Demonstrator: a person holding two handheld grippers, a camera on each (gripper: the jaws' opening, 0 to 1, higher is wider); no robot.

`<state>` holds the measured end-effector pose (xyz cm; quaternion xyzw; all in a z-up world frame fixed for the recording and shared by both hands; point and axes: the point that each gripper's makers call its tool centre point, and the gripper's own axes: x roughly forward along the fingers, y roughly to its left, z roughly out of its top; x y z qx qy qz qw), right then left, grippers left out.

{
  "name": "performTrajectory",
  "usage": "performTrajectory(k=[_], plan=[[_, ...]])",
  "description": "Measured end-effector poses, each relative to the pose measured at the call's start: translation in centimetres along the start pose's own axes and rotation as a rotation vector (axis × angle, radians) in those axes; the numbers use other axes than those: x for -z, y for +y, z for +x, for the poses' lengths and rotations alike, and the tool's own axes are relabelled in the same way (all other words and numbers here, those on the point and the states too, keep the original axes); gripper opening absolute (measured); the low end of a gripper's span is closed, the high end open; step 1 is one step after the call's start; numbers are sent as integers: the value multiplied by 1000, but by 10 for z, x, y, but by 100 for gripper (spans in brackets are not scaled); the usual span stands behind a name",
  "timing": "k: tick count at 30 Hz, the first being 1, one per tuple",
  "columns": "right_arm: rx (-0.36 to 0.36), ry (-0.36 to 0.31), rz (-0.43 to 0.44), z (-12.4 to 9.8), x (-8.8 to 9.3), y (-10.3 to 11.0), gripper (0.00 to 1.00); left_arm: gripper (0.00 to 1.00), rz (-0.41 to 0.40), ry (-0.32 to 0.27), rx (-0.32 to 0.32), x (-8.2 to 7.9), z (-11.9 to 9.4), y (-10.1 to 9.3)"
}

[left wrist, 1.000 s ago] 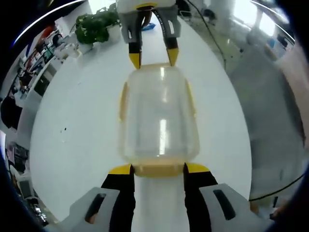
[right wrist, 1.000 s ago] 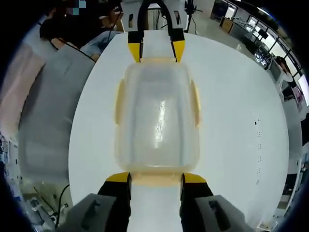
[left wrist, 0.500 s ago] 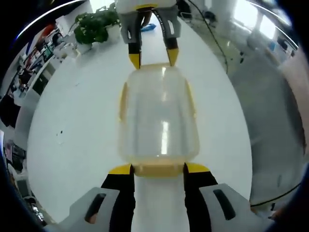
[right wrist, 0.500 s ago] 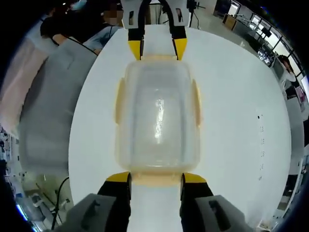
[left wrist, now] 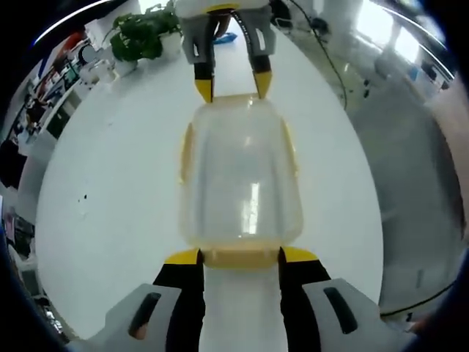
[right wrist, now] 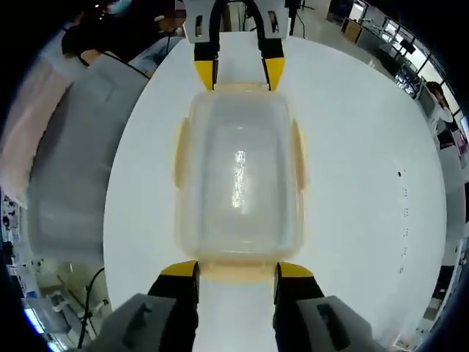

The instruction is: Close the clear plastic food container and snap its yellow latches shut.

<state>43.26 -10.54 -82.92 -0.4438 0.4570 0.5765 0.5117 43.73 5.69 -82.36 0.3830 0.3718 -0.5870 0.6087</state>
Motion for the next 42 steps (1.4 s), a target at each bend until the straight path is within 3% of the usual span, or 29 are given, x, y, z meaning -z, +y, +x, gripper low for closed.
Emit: performTrajectory(k=[15, 19, 24, 34, 42], plan=[[11, 33, -23, 4, 2, -3, 39, 38, -17, 10, 11, 5, 6, 1], [18, 44, -33, 5, 5, -2, 39, 39, 22, 56, -7, 15, 8, 2], [27, 39, -17, 1, 6, -3, 39, 40, 10, 47, -22, 17, 3, 4], [97, 41, 12, -17, 13, -13, 35, 36, 25, 11, -86, 7, -16, 16], [120, -9, 44, -27, -1, -14, 30, 31, 16, -21, -125, -2, -30, 23]])
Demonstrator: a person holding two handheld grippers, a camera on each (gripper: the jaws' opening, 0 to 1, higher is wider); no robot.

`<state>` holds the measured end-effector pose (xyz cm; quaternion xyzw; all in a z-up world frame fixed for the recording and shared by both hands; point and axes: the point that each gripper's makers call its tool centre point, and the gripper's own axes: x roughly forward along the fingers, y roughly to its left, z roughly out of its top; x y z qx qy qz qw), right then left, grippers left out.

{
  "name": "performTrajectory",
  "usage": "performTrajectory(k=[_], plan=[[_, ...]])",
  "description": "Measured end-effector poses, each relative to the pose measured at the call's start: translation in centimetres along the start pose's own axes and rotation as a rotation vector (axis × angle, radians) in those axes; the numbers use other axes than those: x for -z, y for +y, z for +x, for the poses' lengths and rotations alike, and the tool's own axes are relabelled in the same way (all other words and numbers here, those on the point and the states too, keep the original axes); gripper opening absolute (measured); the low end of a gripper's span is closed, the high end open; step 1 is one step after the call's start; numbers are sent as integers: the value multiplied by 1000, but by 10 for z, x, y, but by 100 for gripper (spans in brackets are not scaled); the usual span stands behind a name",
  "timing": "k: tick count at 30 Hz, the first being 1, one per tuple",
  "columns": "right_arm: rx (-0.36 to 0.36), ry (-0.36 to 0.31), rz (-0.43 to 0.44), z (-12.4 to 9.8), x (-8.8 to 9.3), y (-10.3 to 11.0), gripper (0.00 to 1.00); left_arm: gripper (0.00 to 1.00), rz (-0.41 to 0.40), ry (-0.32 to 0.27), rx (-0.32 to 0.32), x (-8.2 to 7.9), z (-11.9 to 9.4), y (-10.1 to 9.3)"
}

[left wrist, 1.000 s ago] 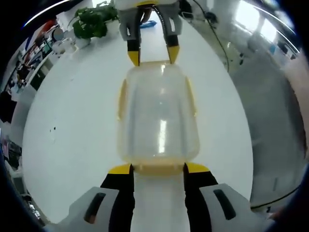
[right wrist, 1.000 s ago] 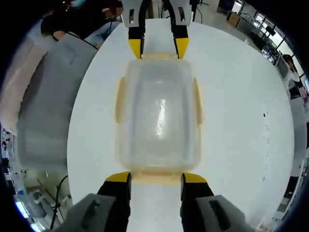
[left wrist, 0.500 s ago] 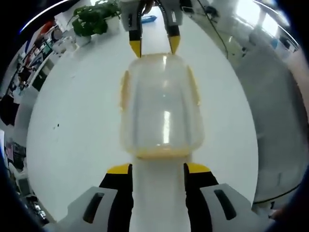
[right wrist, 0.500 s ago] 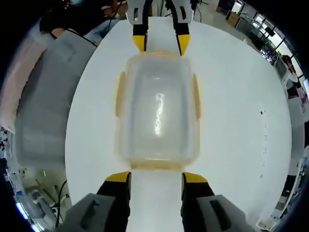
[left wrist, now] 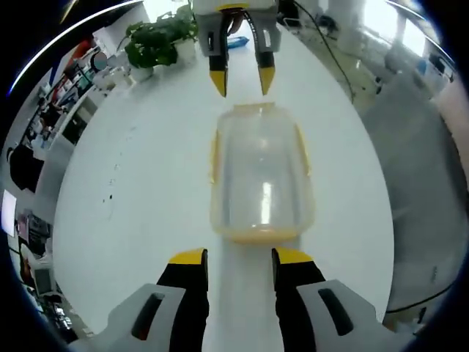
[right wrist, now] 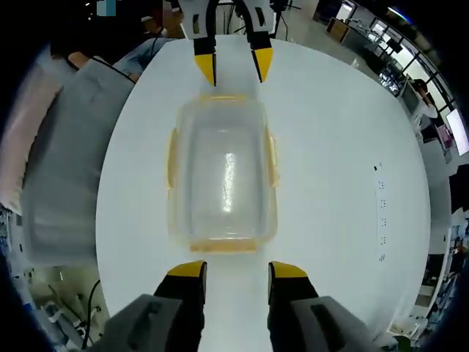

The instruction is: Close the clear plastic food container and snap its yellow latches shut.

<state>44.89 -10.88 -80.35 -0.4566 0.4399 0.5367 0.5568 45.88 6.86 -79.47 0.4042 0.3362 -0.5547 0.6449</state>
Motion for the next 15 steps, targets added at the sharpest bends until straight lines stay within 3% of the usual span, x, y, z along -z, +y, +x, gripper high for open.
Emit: performTrajectory(k=[8, 12, 15], plan=[[7, -80, 47, 0, -18, -2, 23, 24, -75, -89, -18, -20, -2, 2], [-13, -126, 62, 2, -29, 2, 20, 16, -159, -163, -98, -32, -2, 16], [-15, -136, 56, 5, -34, 4, 17, 13, -196, -208, -84, -40, -2, 16]])
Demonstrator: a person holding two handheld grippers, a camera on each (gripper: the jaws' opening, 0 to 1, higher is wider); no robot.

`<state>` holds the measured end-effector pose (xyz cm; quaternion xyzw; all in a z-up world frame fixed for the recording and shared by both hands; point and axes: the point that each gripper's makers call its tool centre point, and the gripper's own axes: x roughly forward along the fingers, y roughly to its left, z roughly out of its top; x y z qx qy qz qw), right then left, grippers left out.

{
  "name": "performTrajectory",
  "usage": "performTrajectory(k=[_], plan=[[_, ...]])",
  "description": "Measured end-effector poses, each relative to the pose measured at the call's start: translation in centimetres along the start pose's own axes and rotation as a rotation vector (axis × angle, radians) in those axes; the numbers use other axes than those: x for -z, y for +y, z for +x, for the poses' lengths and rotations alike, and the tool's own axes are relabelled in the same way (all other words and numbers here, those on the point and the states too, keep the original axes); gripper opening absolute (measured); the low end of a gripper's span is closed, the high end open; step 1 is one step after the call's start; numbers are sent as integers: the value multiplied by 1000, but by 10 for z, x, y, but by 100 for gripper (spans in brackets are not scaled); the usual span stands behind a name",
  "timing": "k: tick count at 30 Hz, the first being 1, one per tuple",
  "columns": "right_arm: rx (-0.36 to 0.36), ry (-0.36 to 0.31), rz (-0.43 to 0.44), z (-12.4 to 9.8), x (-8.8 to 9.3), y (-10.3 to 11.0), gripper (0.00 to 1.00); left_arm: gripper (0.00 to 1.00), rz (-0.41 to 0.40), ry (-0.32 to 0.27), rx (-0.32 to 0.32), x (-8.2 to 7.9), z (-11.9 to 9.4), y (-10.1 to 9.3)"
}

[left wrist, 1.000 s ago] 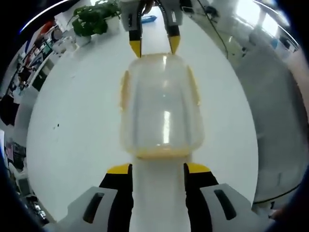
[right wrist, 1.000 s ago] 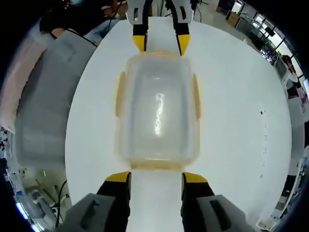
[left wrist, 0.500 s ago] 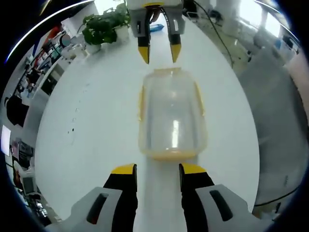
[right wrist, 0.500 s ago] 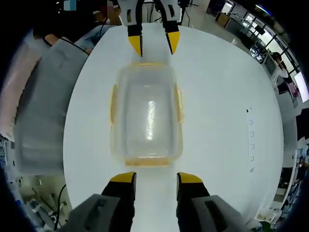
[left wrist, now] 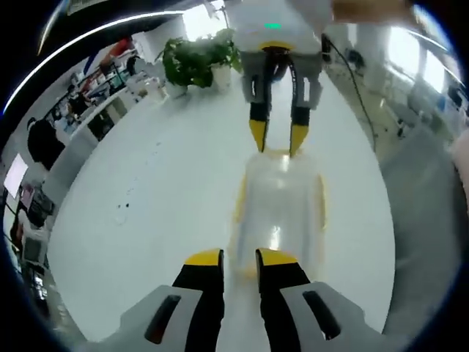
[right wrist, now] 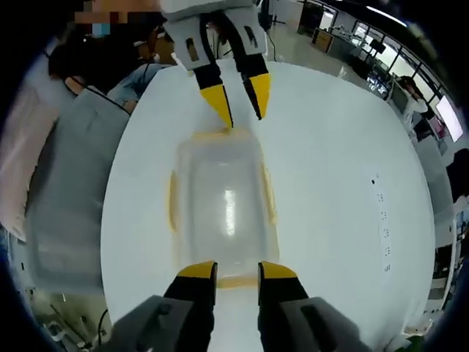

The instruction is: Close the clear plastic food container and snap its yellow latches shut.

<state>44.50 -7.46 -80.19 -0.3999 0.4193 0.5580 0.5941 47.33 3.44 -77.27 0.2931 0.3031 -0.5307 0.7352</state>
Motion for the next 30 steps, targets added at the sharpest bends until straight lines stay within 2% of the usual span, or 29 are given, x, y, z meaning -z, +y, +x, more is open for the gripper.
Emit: performTrajectory(k=[6, 10, 15, 19, 23, 24, 27, 30], plan=[[-13, -30, -14, 6, -12, 4, 18, 7, -17, -23, 14, -4, 5, -9], [-19, -46, -27, 11, -20, 7, 20, 10, -37, -28, 47, -3, 13, -20], [-23, -35, -43, 17, -22, 9, 20, 11, 10, -11, 40, 0, 21, -27], [-26, -27, -45, 20, -22, 9, 21, 16, -19, -2, 65, 3, 29, -32], [-19, -28, -26, 20, -23, 6, 26, 18, -10, 14, 78, 6, 34, -37], [-20, -28, -27, 20, -23, 6, 27, 19, -26, -8, 74, 3, 34, -36], [-30, -29, -36, 20, -24, 9, 30, 23, -31, -11, 86, 1, 36, -39], [-23, -29, -49, 21, -26, 9, 33, 37, -51, -7, 120, 0, 38, -45]])
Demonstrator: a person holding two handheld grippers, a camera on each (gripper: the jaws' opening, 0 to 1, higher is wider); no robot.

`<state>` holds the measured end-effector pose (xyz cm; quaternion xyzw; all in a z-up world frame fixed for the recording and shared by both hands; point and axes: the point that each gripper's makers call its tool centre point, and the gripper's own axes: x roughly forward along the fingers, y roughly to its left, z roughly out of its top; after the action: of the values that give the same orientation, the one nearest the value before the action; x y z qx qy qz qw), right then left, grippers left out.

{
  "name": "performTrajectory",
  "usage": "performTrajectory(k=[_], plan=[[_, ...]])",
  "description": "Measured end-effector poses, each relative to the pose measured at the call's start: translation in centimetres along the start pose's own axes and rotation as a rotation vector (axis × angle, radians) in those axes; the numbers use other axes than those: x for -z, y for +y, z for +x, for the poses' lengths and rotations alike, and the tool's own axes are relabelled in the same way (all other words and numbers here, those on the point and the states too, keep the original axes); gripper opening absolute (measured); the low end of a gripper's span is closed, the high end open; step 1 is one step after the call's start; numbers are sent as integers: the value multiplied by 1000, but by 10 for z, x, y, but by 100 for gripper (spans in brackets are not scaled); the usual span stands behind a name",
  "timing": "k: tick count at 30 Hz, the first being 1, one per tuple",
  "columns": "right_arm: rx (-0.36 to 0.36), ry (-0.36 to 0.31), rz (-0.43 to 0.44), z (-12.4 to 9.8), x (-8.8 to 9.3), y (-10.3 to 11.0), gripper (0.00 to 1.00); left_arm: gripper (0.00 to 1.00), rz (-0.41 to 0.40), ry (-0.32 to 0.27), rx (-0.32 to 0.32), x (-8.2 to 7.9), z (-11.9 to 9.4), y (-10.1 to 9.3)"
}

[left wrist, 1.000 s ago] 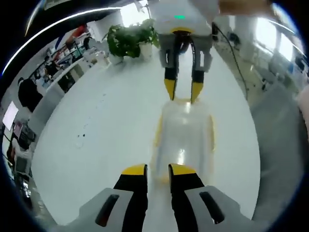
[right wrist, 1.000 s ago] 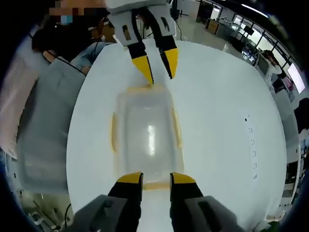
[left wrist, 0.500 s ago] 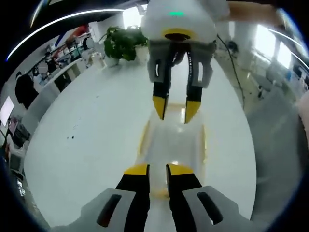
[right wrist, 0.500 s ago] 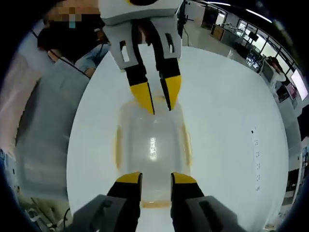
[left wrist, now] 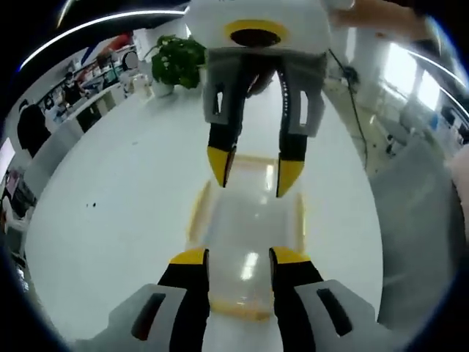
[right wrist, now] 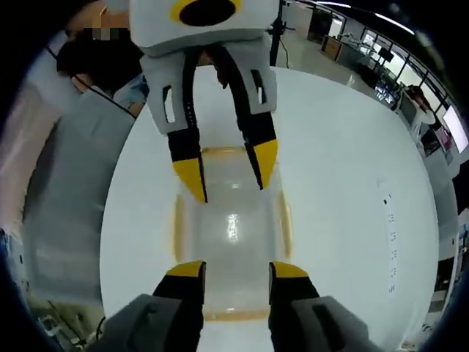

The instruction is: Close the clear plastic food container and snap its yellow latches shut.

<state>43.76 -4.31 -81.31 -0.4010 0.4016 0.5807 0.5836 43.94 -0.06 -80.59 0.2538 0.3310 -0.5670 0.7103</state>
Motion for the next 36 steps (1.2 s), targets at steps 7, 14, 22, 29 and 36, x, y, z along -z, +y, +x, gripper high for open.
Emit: performTrajectory(k=[7, 14, 22, 29, 36], plan=[[-3, 0, -1, 1, -2, -4, 40, 42, 28, -5, 16, -2, 1, -4], [-4, -35, 9, 4, -10, -3, 41, 50, 32, -4, 55, -2, 1, -12], [4, -43, 2, 4, -12, -4, 42, 49, 79, 14, 33, -1, 3, -17], [23, -54, -5, 6, -16, -8, 59, 49, 75, 28, 29, -1, 3, -17], [-31, -74, 42, 12, -21, -12, 62, 49, 77, 35, 25, -1, 3, -17]])
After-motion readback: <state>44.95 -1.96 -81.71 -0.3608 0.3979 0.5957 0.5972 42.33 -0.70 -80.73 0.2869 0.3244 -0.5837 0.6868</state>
